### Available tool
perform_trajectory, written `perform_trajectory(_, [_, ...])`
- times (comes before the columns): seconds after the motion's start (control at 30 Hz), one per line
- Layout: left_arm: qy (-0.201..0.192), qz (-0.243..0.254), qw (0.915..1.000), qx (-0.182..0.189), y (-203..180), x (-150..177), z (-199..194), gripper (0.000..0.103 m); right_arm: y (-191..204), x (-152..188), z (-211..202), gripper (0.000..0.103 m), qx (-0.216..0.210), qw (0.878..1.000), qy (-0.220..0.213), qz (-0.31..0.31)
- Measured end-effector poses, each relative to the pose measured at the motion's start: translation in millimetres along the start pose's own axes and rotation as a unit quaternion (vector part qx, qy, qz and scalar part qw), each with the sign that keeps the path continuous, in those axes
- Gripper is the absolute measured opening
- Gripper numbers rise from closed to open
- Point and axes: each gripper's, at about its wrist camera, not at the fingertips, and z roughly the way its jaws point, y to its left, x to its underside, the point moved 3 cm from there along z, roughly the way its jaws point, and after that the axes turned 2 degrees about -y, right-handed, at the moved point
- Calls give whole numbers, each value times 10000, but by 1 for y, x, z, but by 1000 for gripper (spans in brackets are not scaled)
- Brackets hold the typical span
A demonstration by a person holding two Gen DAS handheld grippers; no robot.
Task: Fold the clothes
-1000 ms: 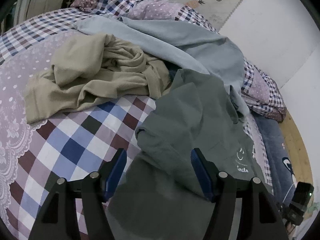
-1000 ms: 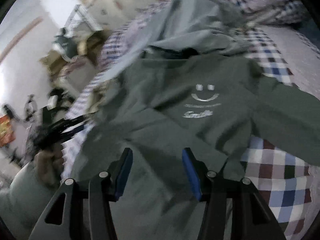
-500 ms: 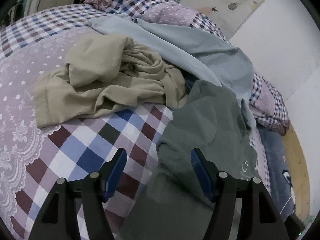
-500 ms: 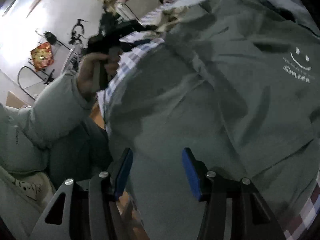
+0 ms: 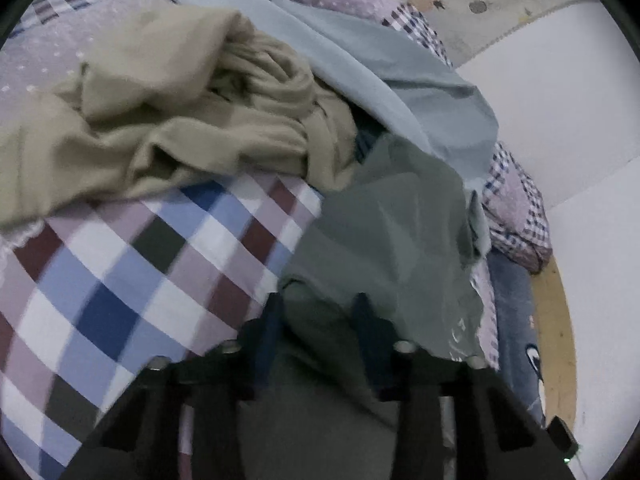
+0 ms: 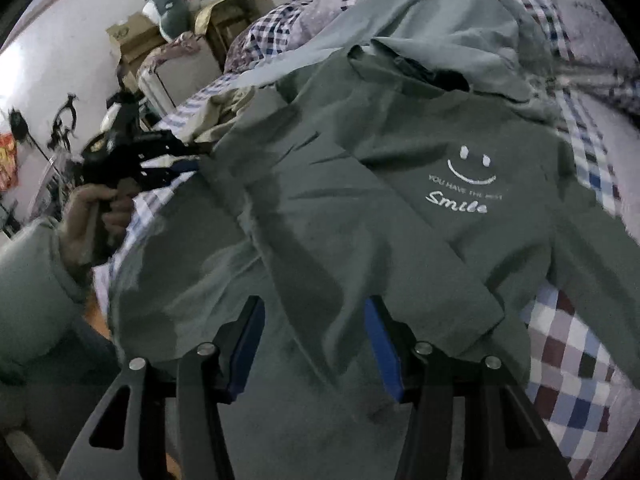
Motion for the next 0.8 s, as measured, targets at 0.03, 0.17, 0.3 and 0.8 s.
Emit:
perform_trajectory(0.03, [51,62,10000,-34,-2,2,0,29,5,1,5,56,24,10000,31,-60])
perform_trajectory(0.17, [363,211,9978,-507,5,17,-10,19,20,7,25,56,2,9989,305,-349])
perform_trajectory(0.3, [393,348,9954,-803,13,24,-28,18,29,9,34,56,-24,9972,459,-582])
perform_trajectory(0.8, [165,178,9965,-806,23,8,-35,23,-33,20,-14,56,-430,9970,354,537])
